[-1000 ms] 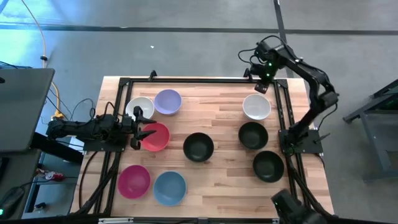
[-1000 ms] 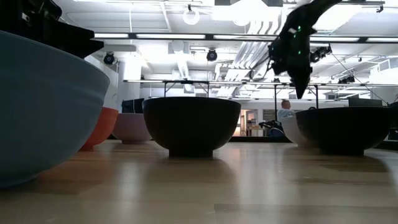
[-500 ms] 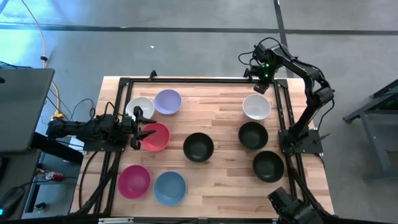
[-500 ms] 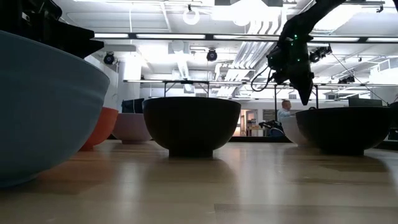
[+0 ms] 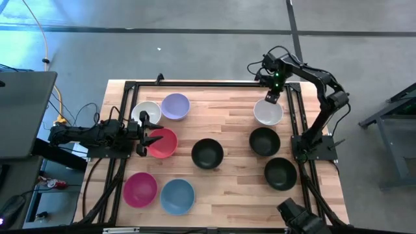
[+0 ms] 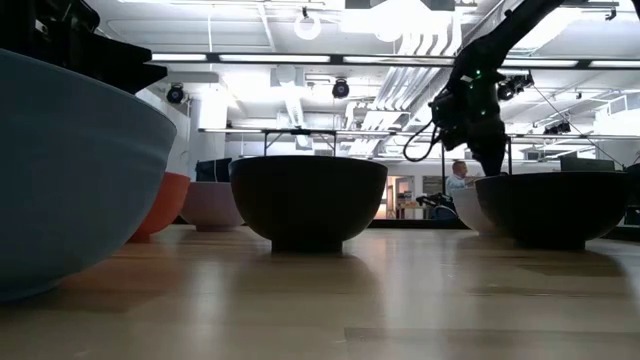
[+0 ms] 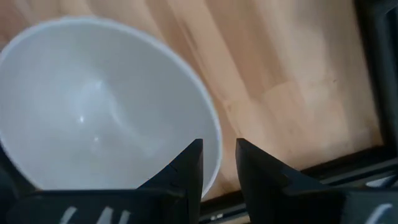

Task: Nest bowls inside each other
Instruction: Stack the right white bowl on top of the black bowl

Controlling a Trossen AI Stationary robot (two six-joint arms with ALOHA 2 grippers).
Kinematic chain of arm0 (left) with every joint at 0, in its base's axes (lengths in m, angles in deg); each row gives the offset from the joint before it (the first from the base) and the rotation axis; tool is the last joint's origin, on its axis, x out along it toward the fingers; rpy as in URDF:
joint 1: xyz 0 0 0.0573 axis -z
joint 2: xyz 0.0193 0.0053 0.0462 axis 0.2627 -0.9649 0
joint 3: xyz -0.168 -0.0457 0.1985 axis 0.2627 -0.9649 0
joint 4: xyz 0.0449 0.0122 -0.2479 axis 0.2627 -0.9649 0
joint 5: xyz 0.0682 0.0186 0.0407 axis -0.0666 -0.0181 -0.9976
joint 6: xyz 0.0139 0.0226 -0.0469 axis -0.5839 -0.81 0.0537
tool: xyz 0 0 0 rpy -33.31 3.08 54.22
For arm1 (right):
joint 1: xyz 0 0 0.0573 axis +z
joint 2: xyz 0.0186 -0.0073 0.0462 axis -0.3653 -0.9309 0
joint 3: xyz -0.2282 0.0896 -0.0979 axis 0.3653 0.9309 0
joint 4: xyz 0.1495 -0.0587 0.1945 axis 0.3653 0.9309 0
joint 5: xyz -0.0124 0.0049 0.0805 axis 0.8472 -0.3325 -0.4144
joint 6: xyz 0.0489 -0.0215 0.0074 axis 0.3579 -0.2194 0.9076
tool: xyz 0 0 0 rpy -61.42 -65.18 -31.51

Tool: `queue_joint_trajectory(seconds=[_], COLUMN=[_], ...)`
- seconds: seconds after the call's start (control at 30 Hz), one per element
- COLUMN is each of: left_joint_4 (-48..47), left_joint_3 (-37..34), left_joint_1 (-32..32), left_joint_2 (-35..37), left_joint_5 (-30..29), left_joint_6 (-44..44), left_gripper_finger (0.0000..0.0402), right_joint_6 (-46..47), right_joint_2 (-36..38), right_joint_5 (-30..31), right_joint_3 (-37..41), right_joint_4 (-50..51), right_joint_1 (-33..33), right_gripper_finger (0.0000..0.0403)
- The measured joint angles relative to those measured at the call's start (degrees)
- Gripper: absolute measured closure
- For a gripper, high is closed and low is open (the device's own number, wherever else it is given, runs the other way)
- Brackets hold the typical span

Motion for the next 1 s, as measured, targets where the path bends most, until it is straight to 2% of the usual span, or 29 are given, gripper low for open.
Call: queue_joint_trajectory(seconds=[0.53,0.8,1.0], left_joint_4=[0.0,0.0,0.0], left_joint_3=[0.0,0.0,0.0], left_joint_1=[0.0,0.0,0.0], left_joint_2=[0.0,0.0,0.0], left_joint_5=[0.2,0.2,0.2], left_joint_6=[0.5,0.5,0.5], left_gripper_finger=[0.0216,0.0216,0.0216], right_joint_6=[-0.2,-2.6,-2.6], right_joint_2=[0.0,0.1,0.1], right_joint_5=[-0.6,-0.2,-0.4], right_joint_3=[0.0,4.0,4.1], right_joint_4=[-3.1,-5.0,-5.8], right_joint_1=[0.0,0.4,0.4], right_gripper_finger=[0.0318,0.0318,0.0318])
